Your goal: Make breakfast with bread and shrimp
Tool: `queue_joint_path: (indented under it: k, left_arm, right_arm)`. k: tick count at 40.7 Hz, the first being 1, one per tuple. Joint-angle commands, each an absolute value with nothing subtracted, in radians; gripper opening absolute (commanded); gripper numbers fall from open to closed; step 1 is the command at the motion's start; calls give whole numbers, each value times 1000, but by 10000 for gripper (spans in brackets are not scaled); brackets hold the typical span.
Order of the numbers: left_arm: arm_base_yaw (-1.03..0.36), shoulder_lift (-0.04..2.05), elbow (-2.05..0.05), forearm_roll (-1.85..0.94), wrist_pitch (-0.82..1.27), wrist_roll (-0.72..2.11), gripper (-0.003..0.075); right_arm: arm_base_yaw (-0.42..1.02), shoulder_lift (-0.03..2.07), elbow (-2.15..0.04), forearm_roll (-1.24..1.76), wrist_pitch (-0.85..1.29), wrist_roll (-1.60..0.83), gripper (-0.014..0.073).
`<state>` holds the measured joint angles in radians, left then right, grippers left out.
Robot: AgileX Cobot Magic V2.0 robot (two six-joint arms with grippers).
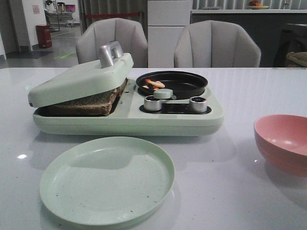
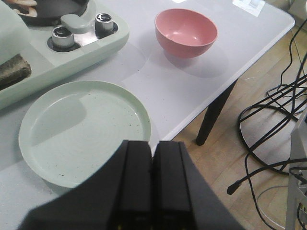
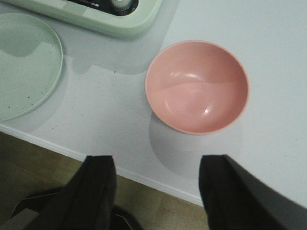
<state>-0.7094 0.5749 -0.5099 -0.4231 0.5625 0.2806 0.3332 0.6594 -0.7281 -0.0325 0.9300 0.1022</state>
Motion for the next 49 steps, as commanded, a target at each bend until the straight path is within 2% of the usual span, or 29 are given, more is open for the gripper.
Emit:
queue_joint_path:
  k: [1,15,24,30,43,49]
  left_arm:
    - [-716,576,-539,-443,496,281,98]
    - [-716,576,-539,-443,496,281,98]
    - [-716,576,-539,-443,496,281,98]
    - [-716,576,-539,-443,496,281,98]
    - [-716,576,-539,-443,494,281,98]
    - [-716,576,-535,-344,469,264,99]
  right_arm:
    - [333,551,-710,-31,898,95,495]
    - [333,349,-646,-38,959,95,477]
    - [333,347,-643,-38,966,95,171]
    - [333,347,-643,-38,965,95,37]
    - [333,347,-643,-38,984,95,36]
    - [333,347,-643,-38,984,95,36]
